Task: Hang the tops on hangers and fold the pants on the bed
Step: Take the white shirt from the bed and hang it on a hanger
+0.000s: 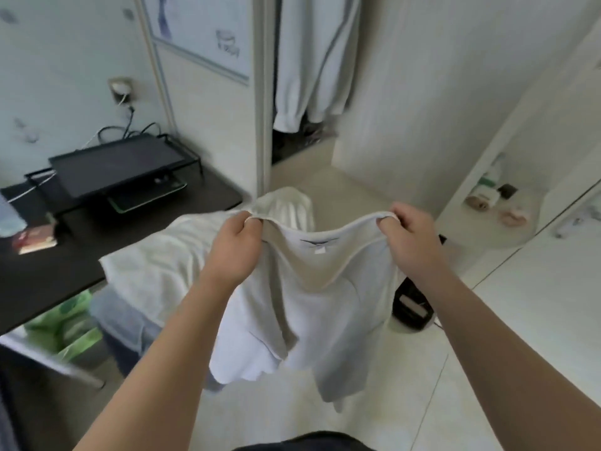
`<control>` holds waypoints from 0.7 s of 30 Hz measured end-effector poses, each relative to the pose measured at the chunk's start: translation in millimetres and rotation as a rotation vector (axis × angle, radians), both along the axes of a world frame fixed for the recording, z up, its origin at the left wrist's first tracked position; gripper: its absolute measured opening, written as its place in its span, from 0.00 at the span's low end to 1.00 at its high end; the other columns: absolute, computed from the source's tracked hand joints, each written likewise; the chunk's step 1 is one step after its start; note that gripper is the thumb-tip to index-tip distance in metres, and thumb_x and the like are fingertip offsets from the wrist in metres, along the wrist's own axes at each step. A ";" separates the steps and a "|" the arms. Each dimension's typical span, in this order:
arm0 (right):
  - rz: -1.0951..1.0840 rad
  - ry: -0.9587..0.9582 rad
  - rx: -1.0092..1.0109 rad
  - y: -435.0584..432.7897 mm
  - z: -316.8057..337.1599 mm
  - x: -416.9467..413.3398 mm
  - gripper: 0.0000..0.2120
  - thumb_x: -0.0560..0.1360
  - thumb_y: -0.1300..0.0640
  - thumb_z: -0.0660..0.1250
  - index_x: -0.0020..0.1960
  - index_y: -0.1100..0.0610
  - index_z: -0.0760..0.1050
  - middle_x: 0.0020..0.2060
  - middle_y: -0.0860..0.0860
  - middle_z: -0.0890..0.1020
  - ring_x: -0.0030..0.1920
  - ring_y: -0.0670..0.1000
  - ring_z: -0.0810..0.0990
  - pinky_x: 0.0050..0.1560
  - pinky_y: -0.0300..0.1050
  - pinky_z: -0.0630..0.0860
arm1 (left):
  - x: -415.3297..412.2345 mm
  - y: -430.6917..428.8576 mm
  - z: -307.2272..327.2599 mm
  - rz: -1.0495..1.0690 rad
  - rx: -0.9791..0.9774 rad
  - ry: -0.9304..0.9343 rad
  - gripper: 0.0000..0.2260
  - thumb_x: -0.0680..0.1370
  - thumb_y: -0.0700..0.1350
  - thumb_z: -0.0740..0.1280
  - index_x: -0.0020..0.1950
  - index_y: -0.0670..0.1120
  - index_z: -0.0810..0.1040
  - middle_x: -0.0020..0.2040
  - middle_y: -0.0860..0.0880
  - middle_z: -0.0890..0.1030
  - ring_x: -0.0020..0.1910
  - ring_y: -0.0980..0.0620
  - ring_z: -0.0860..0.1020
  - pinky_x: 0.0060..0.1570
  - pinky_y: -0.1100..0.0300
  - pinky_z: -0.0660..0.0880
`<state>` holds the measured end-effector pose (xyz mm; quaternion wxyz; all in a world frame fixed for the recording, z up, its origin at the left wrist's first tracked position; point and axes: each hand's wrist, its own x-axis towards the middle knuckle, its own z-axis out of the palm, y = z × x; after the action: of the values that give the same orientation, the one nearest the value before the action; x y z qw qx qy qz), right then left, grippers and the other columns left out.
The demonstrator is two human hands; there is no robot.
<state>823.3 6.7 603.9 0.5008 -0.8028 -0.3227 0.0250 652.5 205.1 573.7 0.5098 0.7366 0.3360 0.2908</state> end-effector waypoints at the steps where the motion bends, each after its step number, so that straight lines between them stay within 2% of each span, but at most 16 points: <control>1: -0.015 -0.018 0.002 0.7 9.9 17.0 0.16 0.77 0.63 0.63 0.33 0.59 0.61 0.25 0.44 0.62 0.28 0.43 0.61 0.28 0.37 0.59 | 22.0 1.8 11.8 -0.008 -0.001 -0.019 0.12 0.79 0.45 0.57 0.41 0.37 0.70 0.37 0.47 0.72 0.39 0.48 0.71 0.43 0.51 0.69; 5: -0.052 -0.098 0.047 10.4 54.6 77.3 0.19 0.75 0.64 0.64 0.31 0.53 0.61 0.23 0.43 0.64 0.26 0.42 0.63 0.27 0.34 0.61 | 100.1 15.0 61.3 -0.071 -0.028 -0.084 0.12 0.76 0.49 0.61 0.39 0.41 0.68 0.35 0.46 0.66 0.35 0.51 0.66 0.38 0.54 0.63; 8: -0.128 -0.189 0.068 21.8 95.1 117.3 0.18 0.75 0.63 0.64 0.31 0.53 0.60 0.24 0.44 0.63 0.27 0.44 0.62 0.28 0.38 0.60 | 155.8 26.8 101.8 -0.127 0.001 -0.131 0.10 0.76 0.48 0.62 0.37 0.47 0.68 0.30 0.51 0.66 0.31 0.52 0.65 0.35 0.56 0.62; 14: -0.276 -0.334 0.125 42.5 191.9 189.1 0.14 0.75 0.59 0.63 0.33 0.53 0.64 0.23 0.41 0.67 0.26 0.43 0.64 0.26 0.34 0.63 | 260.5 54.9 197.2 -0.265 0.094 -0.265 0.14 0.72 0.53 0.59 0.40 0.42 0.72 0.33 0.48 0.70 0.32 0.50 0.67 0.36 0.55 0.64; 17: -0.352 -0.440 0.136 54.3 247.5 215.1 0.14 0.75 0.56 0.62 0.32 0.52 0.64 0.23 0.43 0.68 0.29 0.47 0.67 0.30 0.44 0.65 | 307.3 68.2 252.6 -0.356 0.158 -0.381 0.09 0.75 0.49 0.60 0.38 0.46 0.71 0.30 0.51 0.69 0.28 0.51 0.66 0.32 0.58 0.62; 21: -0.502 -0.626 0.028 72.1 324.4 242.8 0.13 0.74 0.52 0.60 0.32 0.54 0.64 0.26 0.46 0.69 0.30 0.50 0.68 0.29 0.46 0.61 | 361.8 85.9 331.6 -0.437 0.264 -0.512 0.08 0.79 0.47 0.62 0.42 0.46 0.75 0.29 0.50 0.67 0.27 0.52 0.64 0.28 0.59 0.59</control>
<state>1066.1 78.8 928.3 0.3798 -0.8186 -0.2536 -0.3483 1014.4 290.9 905.3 0.5280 0.7539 -0.0087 0.3909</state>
